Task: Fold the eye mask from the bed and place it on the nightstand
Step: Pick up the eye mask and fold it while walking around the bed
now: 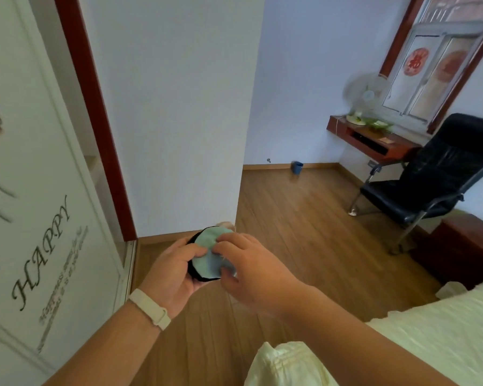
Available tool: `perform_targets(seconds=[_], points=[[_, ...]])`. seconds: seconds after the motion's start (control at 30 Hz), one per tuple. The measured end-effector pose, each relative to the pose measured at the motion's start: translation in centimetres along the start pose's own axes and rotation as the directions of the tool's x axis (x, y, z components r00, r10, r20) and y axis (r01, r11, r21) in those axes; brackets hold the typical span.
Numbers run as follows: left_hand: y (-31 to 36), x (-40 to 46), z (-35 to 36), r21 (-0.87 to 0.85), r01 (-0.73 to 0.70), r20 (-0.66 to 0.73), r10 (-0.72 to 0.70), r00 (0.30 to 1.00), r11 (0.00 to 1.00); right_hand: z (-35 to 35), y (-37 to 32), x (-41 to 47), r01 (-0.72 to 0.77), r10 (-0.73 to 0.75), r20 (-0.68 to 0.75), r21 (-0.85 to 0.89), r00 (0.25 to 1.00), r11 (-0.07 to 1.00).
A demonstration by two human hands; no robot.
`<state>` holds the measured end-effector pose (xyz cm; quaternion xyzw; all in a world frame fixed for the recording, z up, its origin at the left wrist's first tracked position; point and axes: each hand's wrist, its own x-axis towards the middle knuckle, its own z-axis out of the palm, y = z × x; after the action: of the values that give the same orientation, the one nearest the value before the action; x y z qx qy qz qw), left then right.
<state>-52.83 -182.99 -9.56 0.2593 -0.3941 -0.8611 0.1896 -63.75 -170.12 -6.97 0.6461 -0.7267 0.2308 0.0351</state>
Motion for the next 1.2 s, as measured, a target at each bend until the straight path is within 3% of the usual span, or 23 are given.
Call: perform_targets(seconds=[0.37, 0.73, 1.2], points=[[5.4, 19.4, 2.7, 0.072, 0.037, -0.05, -0.033, 0.998, 0.997, 1.5, 14.8, 13.2, -0.075, 0.075, 0.005, 0.022, 0.997, 0.997], [7.7, 33.0, 10.6, 0.22, 0.058, 0.094, -0.081, 0.992, 0.974, -2.8, 26.9, 18.4, -0.176, 0.171, -0.095, -0.044, 0.981, 0.983], [8.8, 51.5, 14.8, 0.232, 0.221, 0.225, -0.273, 0.935, 0.947, -1.4, 40.0, 26.2, -0.423, 0.412, -0.113, -0.1, 0.904, 0.901]])
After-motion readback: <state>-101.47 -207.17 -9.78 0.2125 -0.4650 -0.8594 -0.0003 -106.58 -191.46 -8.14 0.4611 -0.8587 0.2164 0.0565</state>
